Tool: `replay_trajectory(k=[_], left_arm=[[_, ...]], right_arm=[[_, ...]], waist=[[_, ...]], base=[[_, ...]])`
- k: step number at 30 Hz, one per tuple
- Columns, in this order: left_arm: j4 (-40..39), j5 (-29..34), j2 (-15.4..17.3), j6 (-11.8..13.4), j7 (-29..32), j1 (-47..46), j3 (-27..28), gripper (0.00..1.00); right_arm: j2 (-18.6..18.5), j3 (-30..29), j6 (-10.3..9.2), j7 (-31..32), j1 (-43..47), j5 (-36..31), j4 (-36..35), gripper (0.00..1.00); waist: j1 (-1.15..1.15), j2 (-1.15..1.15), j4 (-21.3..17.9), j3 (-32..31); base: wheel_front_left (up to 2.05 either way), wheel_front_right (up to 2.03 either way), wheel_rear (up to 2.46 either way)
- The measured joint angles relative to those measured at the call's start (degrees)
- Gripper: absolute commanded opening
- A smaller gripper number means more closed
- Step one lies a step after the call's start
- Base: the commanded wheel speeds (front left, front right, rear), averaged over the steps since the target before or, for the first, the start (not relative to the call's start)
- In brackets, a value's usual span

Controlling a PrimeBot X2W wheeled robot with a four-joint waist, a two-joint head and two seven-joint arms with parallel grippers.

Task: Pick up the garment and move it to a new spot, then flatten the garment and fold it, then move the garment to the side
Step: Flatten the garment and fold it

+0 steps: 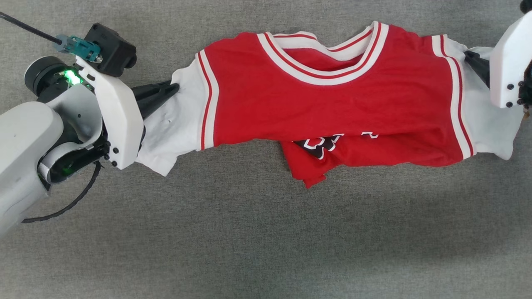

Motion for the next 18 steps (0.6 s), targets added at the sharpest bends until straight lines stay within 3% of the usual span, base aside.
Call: replay_trajectory(k=[1,2,3,4,5,18], left_arm=[[-0.04,0.02,-0.04,0.0,-0.01,-0.07,0.0,0.0],[-0.07,0.04,-0.02,0.0,-0.01,-0.13,-0.01,0.0],[-0.1,0.07,-0.03,0.0,-0.01,-0.16,-0.01,0.0],[-0.13,0.07,-0.02,0.0,-0.04,-0.2,-0.01,0.0],[-0.12,0.07,0.0,0.0,-0.07,-0.21,-0.02,0.0],[2.49,-2.42,-1.29,0.01,-5.3,1.01,-0.91,0.0]], right_arm=[[-0.07,-0.07,0.0,0.37,0.08,0.23,0.22,1.0],[-0.08,-0.16,0.0,0.57,0.07,0.52,0.42,0.9],[-0.04,-0.26,0.0,1.0,0.06,0.6,0.56,0.55],[0.08,-0.33,0.03,1.02,0.06,0.64,0.6,0.38],[0.29,-0.47,0.08,1.01,0.06,0.65,0.68,0.0],[2.66,-2.91,0.14,-5.14,1.17,-0.47,2.23,0.0]], waist=[[0.0,0.0,0.04,0.09],[0.0,0.0,0.05,0.15],[0.0,0.0,0.05,0.2],[0.0,0.0,0.04,0.27],[0.0,0.0,0.02,0.28],[0.0,0.0,0.0,-2.33]], base=[[0.0,0.0,0.0],[0.0,0.0,0.0],[0.0,0.0,0.0],[0.0,0.0,0.0],[0.0,0.0,0.0],[0.0,0.0,0.0]])
